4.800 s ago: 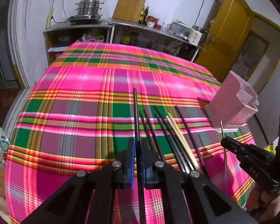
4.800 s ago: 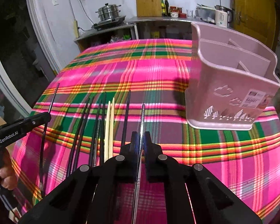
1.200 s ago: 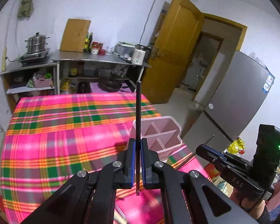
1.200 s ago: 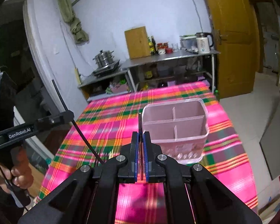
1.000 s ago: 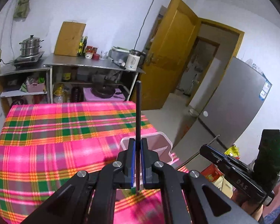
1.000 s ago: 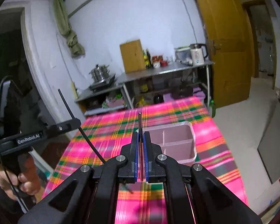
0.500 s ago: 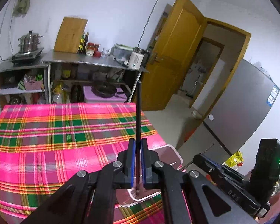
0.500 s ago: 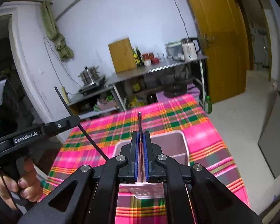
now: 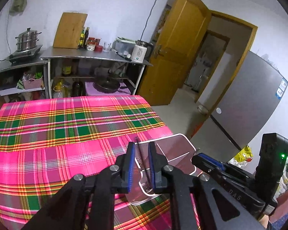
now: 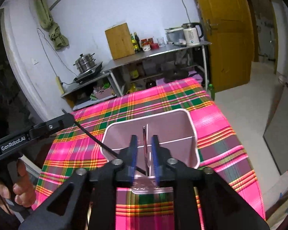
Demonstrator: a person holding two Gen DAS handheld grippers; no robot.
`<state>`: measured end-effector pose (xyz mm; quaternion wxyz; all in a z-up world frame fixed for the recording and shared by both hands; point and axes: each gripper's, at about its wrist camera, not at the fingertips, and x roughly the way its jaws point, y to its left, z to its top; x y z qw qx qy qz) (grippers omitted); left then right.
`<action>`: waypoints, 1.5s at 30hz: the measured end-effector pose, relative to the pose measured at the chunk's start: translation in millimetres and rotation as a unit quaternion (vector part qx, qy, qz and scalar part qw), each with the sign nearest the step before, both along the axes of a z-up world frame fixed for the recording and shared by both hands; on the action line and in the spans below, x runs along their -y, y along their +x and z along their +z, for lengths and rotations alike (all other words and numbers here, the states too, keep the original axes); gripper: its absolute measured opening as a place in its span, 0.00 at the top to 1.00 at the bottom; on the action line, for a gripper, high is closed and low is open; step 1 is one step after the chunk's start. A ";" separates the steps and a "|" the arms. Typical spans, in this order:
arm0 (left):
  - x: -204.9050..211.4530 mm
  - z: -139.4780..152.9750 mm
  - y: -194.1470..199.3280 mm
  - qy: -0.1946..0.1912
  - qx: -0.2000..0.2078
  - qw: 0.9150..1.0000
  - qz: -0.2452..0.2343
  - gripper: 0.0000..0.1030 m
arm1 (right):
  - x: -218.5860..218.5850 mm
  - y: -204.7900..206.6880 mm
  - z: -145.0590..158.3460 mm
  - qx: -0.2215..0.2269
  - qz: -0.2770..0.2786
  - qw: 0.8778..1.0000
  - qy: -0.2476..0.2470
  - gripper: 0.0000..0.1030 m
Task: Organize utensils
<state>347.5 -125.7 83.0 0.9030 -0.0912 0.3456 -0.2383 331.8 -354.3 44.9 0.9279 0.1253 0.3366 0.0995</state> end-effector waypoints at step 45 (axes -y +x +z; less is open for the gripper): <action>-148.8 -158.2 -113.3 0.052 -0.121 0.979 0.152 0.83 | -113.8 -91.3 -69.7 -0.042 0.148 0.987 -0.041 0.76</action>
